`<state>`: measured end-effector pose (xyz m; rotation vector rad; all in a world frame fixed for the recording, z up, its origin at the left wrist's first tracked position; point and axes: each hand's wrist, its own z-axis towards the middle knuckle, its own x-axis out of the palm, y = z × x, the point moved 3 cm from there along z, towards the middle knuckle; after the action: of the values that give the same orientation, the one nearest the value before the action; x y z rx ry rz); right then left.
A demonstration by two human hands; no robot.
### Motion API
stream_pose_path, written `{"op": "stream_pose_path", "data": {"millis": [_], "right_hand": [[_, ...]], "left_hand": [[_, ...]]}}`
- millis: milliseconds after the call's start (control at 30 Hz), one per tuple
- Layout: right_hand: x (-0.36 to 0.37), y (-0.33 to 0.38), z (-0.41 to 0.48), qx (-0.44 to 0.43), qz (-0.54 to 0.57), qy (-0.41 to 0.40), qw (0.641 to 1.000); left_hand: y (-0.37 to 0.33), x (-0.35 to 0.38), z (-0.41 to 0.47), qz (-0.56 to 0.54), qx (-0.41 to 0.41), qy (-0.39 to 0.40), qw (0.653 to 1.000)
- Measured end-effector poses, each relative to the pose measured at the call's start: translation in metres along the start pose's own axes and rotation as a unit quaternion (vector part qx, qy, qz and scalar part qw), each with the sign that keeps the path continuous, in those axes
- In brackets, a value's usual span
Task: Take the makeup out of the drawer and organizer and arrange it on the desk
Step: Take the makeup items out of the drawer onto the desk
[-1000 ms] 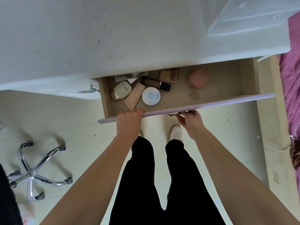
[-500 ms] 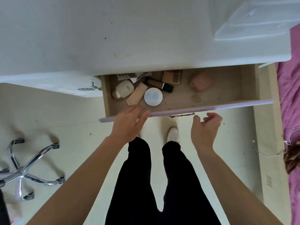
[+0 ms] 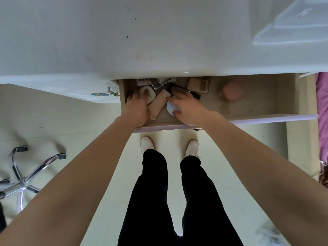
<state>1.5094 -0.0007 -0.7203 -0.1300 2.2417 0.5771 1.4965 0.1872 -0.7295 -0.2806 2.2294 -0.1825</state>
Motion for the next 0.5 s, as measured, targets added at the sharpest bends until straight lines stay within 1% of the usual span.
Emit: {"op": "stream_pose_path", "data": {"millis": [67,133,200,300,433,500], "right_hand": [[0.002,-0.01,-0.003,0.003,-0.037,0.006,0.999],[0.001,-0.017,-0.01,0.01,-0.063,-0.003,0.998],[-0.001,-0.019,-0.014,0.021,-0.064,-0.026,0.997],[-0.005,-0.018,-0.015,0.06,-0.042,-0.049,0.996],[-0.007,-0.023,-0.011,0.147,0.021,-0.095,0.984],[-0.006,-0.032,-0.007,0.189,0.041,-0.101,0.976]], "left_hand": [[-0.001,0.006,0.0,0.004,-0.016,0.016,1.0],[-0.003,0.008,-0.002,0.006,-0.017,0.006,1.0],[-0.003,0.006,-0.003,-0.002,-0.013,-0.008,1.0],[-0.003,0.005,-0.002,-0.036,-0.021,-0.009,0.999],[-0.009,0.008,0.002,-0.058,-0.046,-0.025,0.997],[-0.01,0.01,0.005,-0.065,-0.06,-0.039,0.995]]}}
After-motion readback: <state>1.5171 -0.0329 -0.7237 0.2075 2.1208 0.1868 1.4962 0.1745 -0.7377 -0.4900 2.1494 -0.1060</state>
